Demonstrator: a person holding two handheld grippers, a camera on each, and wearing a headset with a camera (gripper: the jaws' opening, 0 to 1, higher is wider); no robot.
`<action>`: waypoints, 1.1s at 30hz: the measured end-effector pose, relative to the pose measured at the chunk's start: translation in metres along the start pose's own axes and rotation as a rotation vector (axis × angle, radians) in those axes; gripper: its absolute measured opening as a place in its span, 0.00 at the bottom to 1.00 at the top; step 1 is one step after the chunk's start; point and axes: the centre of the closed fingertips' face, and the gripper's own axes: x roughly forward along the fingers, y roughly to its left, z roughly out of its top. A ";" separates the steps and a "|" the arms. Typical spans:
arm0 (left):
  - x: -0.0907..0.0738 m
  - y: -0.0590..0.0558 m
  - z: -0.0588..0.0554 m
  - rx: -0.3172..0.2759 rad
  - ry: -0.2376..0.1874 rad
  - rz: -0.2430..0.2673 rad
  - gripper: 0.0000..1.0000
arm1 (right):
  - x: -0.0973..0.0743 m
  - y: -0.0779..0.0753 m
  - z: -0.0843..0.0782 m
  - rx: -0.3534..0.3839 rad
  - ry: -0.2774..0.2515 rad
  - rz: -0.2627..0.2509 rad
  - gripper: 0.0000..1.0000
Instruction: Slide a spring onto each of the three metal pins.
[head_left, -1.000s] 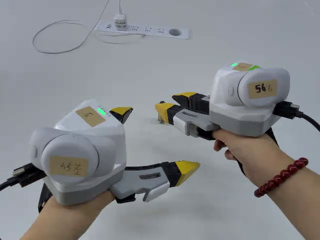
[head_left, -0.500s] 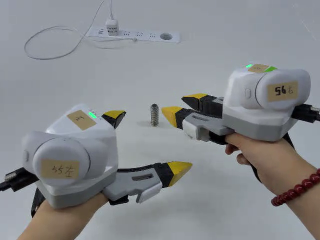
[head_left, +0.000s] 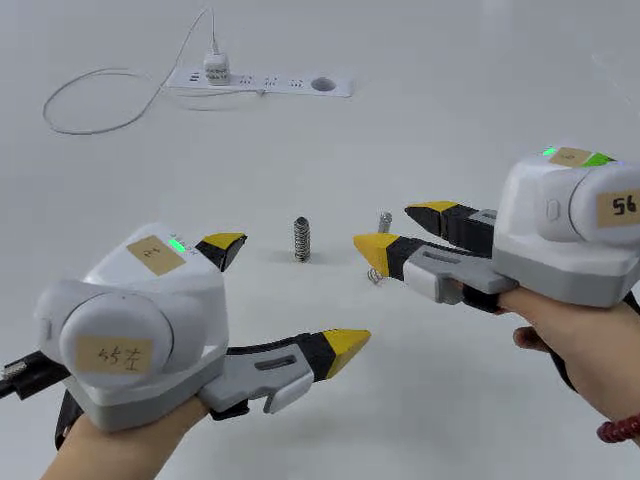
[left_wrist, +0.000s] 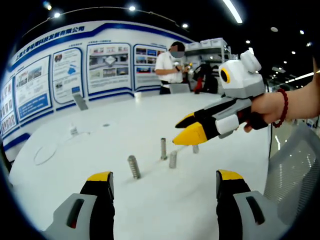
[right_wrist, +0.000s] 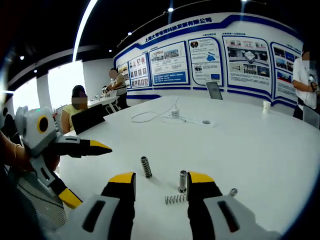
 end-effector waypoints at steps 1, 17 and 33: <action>0.000 0.000 0.000 0.002 0.000 -0.002 0.85 | -0.003 -0.002 -0.001 0.005 -0.002 -0.004 0.43; 0.008 -0.009 0.006 0.000 -0.002 -0.037 0.70 | -0.031 -0.026 -0.014 0.028 -0.007 -0.046 0.52; 0.034 -0.016 -0.001 0.056 0.076 -0.080 0.53 | -0.055 -0.039 -0.034 0.033 0.030 -0.047 0.53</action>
